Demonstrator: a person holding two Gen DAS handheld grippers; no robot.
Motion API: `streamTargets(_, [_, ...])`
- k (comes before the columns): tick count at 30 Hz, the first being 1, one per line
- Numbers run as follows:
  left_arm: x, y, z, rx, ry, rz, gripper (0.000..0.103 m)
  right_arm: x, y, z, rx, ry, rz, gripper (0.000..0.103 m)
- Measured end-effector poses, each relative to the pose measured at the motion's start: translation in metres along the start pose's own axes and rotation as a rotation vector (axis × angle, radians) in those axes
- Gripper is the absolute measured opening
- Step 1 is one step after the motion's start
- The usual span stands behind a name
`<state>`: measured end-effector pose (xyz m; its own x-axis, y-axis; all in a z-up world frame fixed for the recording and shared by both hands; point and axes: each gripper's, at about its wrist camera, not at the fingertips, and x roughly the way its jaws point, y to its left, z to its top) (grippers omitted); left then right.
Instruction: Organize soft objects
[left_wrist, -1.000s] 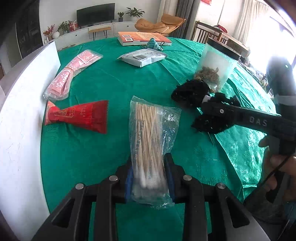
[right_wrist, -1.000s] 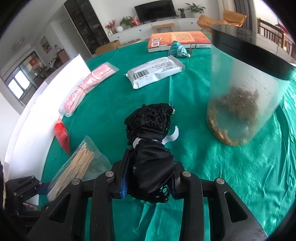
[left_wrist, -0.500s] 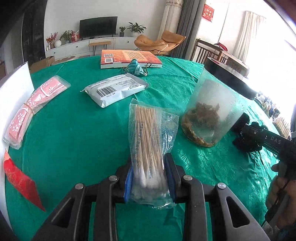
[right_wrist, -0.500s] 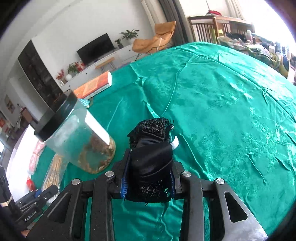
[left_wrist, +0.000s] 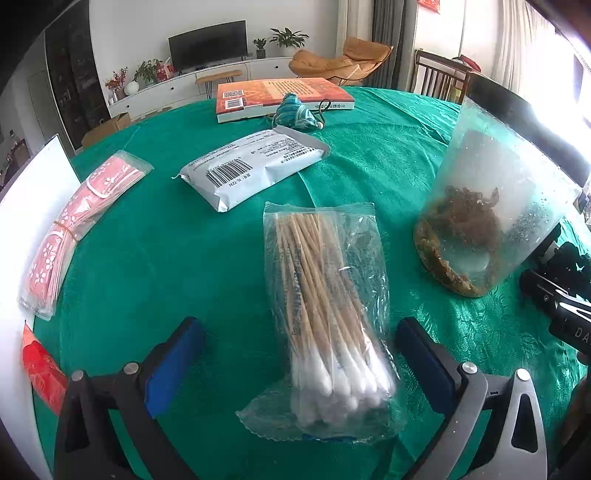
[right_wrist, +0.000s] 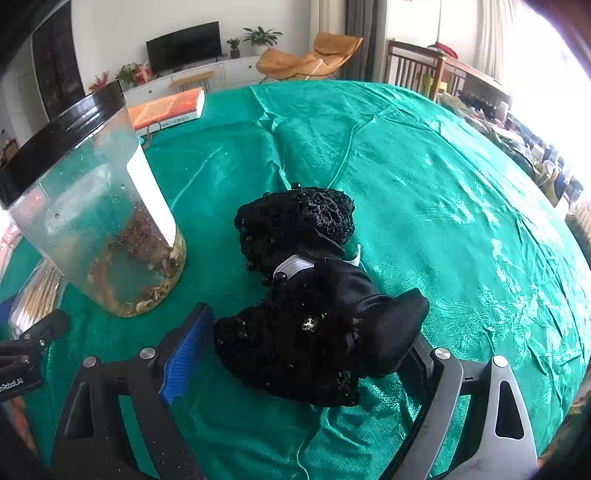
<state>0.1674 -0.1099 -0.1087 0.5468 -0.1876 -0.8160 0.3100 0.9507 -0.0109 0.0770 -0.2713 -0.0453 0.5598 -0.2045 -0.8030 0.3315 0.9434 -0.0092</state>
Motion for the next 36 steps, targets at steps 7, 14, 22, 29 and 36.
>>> streamTargets(7, [-0.0001, -0.0002, -0.0002, 0.0, 0.0, 0.001, 0.103, -0.0009, 0.0004, -0.002, -0.007, 0.004, -0.002, 0.093])
streamTargets(14, [-0.0003, -0.0003, -0.0002, 0.0, 0.0, 0.001, 0.103, -0.0013, 0.0004, -0.0021, -0.007, 0.004, -0.002, 0.093])
streamTargets(22, [0.0, 0.0, 0.0, 0.0, 0.0, 0.001, 0.103, -0.0008, 0.0006, -0.0018, -0.007, 0.003, -0.002, 0.094])
streamTargets(29, [-0.0001, 0.0002, 0.0, 0.0, -0.001, 0.001, 0.103, -0.0013, 0.0005, -0.0019, -0.007, 0.003, -0.002, 0.094])
streamTargets(36, [0.0, 0.0002, 0.0001, 0.0, -0.001, 0.001, 0.103, -0.0009, 0.0008, -0.0016, -0.007, 0.003, -0.002, 0.094])
